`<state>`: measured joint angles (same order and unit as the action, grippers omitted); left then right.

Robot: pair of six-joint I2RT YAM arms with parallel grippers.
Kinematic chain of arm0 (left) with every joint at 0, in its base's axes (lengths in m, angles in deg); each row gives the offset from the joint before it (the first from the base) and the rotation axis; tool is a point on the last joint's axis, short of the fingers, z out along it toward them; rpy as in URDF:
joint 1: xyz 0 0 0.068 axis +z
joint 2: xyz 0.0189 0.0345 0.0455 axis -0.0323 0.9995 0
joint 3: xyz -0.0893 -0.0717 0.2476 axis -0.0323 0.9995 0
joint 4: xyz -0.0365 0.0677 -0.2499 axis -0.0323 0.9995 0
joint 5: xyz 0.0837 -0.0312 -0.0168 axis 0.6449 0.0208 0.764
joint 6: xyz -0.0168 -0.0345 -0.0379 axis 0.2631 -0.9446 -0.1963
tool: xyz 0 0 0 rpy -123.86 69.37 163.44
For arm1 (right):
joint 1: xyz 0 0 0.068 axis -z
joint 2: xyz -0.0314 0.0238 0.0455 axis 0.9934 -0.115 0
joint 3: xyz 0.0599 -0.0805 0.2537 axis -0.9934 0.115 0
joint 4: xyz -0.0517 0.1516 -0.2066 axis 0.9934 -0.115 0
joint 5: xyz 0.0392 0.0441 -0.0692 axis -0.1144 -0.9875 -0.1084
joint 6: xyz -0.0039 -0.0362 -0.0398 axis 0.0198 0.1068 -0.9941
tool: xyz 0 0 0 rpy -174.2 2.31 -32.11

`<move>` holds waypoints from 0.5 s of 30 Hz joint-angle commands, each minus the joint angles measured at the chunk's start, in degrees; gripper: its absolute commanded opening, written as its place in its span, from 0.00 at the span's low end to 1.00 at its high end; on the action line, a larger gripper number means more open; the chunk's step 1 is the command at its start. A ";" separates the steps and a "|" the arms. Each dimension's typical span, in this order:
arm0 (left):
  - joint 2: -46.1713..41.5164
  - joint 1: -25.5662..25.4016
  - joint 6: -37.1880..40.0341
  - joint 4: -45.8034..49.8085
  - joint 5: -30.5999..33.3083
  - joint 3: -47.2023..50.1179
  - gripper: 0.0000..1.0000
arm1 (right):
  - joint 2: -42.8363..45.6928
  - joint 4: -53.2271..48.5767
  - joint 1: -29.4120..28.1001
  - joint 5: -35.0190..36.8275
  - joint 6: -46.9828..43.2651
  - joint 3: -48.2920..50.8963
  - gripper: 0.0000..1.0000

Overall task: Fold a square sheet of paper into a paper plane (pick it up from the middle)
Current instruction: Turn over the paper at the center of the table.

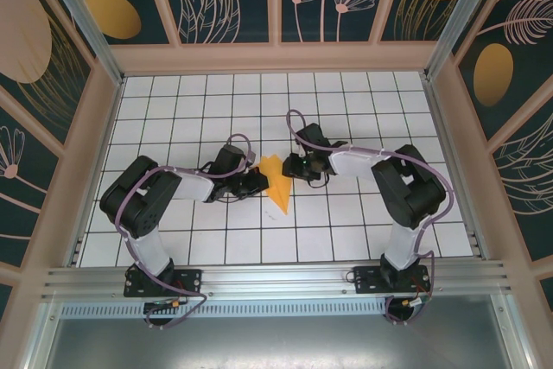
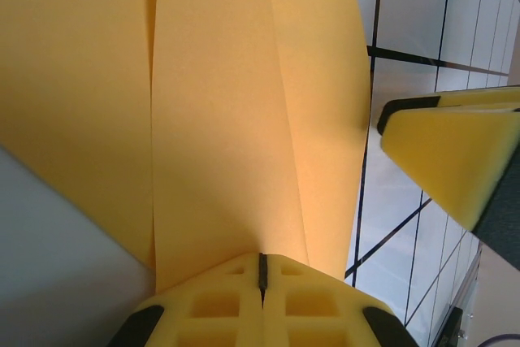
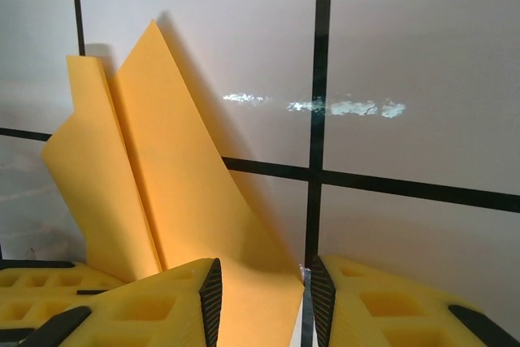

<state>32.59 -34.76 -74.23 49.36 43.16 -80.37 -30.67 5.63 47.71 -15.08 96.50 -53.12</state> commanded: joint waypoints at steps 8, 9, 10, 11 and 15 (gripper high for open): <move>1.72 -0.30 0.79 1.99 -1.38 1.94 0.00 | -1.10 0.74 -2.51 -5.65 -0.68 0.53 0.36; 1.76 -0.25 0.74 1.87 -1.45 1.94 0.00 | -0.71 0.48 -2.78 -5.76 -0.55 0.54 0.36; 1.70 -0.23 0.66 1.72 -1.41 2.00 0.00 | -0.27 0.24 -3.01 -5.56 -0.54 0.58 0.36; 1.70 -0.31 0.56 1.61 -1.37 2.03 0.00 | 0.07 0.33 -3.16 -5.59 -0.63 0.70 0.35; 1.60 -0.29 0.38 1.56 -1.12 2.01 0.00 | 0.48 0.59 -3.29 -6.39 -0.02 1.49 0.35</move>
<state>32.59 -34.73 -74.23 48.16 43.01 -79.83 -31.02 6.50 46.05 -17.15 96.30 -52.93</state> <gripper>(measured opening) 0.070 0.348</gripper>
